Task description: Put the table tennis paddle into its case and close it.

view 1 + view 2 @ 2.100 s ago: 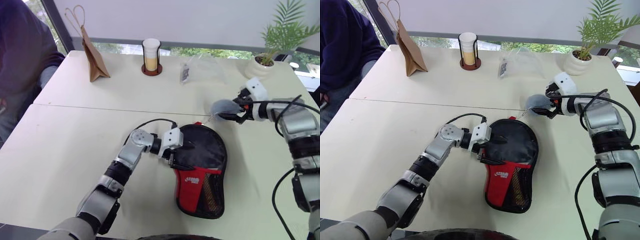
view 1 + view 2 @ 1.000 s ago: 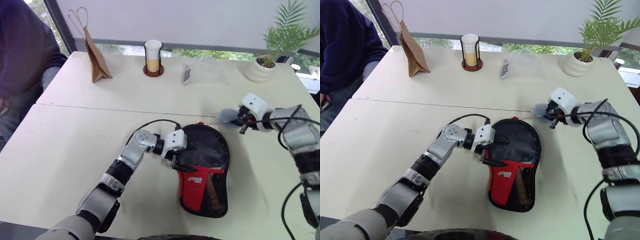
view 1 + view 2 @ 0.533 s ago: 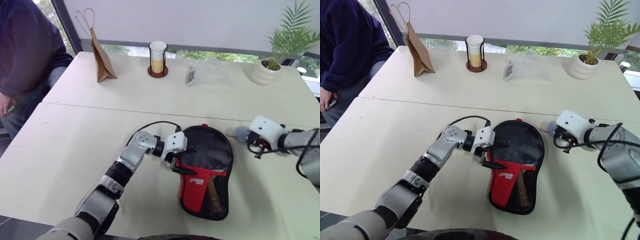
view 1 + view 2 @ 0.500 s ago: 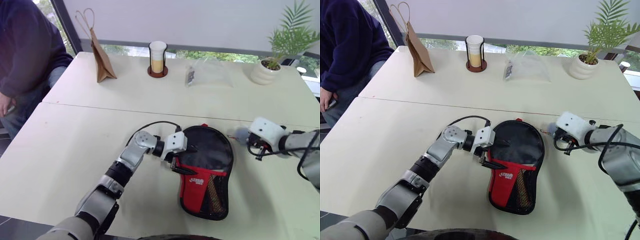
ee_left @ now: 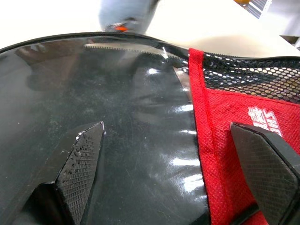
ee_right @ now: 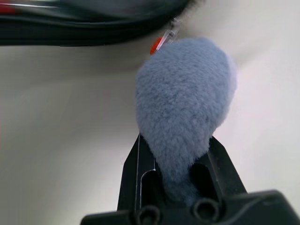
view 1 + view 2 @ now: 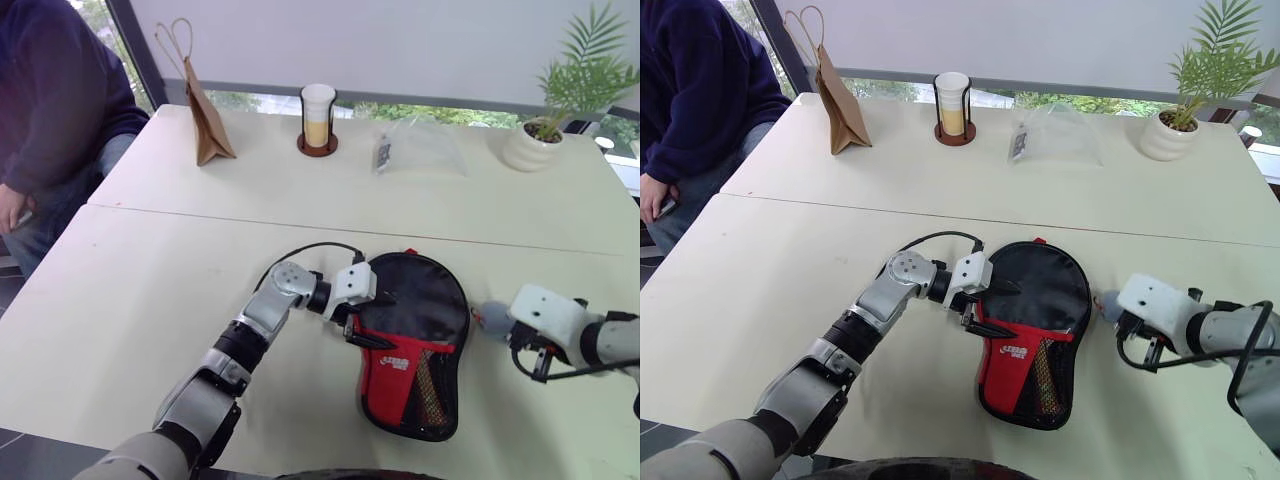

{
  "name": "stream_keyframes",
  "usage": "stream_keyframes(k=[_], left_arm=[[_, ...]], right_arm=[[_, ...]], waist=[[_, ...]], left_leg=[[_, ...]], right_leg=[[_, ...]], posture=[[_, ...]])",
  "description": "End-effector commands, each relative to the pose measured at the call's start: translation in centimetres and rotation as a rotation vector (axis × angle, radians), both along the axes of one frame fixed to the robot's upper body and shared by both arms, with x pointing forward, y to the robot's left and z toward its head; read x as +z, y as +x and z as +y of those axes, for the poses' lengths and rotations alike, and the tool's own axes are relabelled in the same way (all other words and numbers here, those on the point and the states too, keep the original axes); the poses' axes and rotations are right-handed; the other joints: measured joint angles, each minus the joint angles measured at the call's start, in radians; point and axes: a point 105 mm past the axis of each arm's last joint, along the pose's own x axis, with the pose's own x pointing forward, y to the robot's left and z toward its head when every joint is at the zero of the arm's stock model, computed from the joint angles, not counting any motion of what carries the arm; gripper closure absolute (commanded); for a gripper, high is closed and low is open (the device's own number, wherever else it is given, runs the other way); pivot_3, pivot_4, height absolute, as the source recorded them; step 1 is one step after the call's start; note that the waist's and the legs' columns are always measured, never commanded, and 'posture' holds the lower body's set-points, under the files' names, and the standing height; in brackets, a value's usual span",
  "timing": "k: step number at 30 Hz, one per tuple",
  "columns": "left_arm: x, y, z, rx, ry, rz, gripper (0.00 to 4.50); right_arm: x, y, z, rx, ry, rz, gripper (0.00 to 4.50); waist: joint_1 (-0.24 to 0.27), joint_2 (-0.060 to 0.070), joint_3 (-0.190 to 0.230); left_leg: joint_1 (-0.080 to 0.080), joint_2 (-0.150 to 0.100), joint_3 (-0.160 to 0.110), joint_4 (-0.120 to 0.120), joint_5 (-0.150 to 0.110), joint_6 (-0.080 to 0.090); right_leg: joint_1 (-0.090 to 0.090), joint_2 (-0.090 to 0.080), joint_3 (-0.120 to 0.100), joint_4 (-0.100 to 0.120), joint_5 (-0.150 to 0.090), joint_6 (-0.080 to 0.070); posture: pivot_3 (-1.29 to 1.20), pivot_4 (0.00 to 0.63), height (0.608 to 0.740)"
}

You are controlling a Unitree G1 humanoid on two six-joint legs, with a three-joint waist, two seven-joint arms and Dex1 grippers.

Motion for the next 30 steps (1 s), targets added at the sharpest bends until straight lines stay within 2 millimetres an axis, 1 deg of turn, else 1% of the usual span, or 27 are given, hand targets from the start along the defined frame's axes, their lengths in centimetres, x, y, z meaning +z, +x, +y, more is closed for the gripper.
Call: stream_keyframes(k=[1, 4, 8, 10, 13, 16, 22, 30], left_arm=[[-2.8, -0.3, 0.8, 0.036, 0.093, 0.085, 0.00], [-2.9, -0.2, 0.8, 0.042, 0.093, 0.085, 0.00], [-2.9, -0.1, 0.8, 0.045, 0.092, 0.084, 0.00], [-2.9, -0.1, 0.7, 0.048, 0.093, 0.082, 0.00], [-3.0, -0.1, 0.7, 0.051, 0.093, 0.080, 0.00], [-3.1, -0.1, 0.6, 0.052, 0.094, 0.079, 0.00], [-3.1, -0.1, 0.5, 0.054, 0.094, 0.077, 0.00], [-3.2, 0.0, 0.4, 0.070, 0.087, 0.081, 0.00]], right_arm=[[-0.7, -2.1, 2.1, 0.069, 0.054, 0.068, 4.49], [-1.0, -3.9, 3.4, 0.112, 0.075, 0.106, 4.49], [-1.2, -5.4, 4.4, 0.148, 0.086, 0.143, 4.49], [-1.3, -6.3, 5.0, 0.171, 0.094, 0.166, 4.49], [-1.4, -7.0, 5.4, 0.195, 0.095, 0.183, 4.49], [-1.4, -7.6, 5.6, 0.219, 0.088, 0.199, 4.49], [-1.5, -9.7, 5.3, 0.287, 0.058, 0.277, 4.49], [-1.7, -12.4, 5.3, 0.364, 0.055, 0.361, 4.49]], waist=[[0.000, -0.001, 0.000], [-0.002, -0.001, 0.000], [-0.006, -0.002, 0.000], [-0.006, -0.003, 0.000], [-0.006, -0.003, -0.001], [-0.006, -0.003, -0.001], [-0.004, -0.003, -0.001], [-0.004, -0.003, -0.001]], left_leg=[[0.000, 0.000, 0.000, 0.000, 0.000, 0.000], [0.001, 0.000, 0.000, -0.001, 0.000, 0.000], [0.008, 0.000, -0.001, -0.002, -0.001, 0.001], [0.009, 0.000, -0.003, -0.002, -0.001, 0.001], [0.009, 0.001, -0.006, -0.002, -0.001, 0.001], [0.009, 0.001, -0.007, -0.002, -0.001, 0.001], [0.009, 0.000, -0.008, -0.002, -0.001, 0.001], [0.009, 0.000, -0.009, -0.002, -0.001, 0.001]], right_leg=[[0.000, 0.000, 0.000, 0.000, 0.000, 0.000], [0.001, 0.000, 0.000, -0.001, 0.000, 0.000], [0.009, 0.001, 0.000, -0.005, -0.001, 0.001], [0.013, 0.001, -0.001, -0.008, -0.002, 0.002], [0.014, 0.002, -0.001, -0.010, -0.002, 0.002], [0.015, 0.002, -0.001, -0.011, -0.002, 0.002], [0.016, 0.002, -0.002, -0.012, -0.001, 0.002], [0.017, 0.002, -0.002, -0.013, -0.002, 0.002]], posture=[[0.00, 0.150, 0.740], [0.00, 0.150, 0.740], [0.00, 0.150, 0.740], [0.00, 0.150, 0.740], [0.00, 0.150, 0.740], [0.00, 0.150, 0.740], [0.00, 0.150, 0.740], [0.00, 0.150, 0.740]])
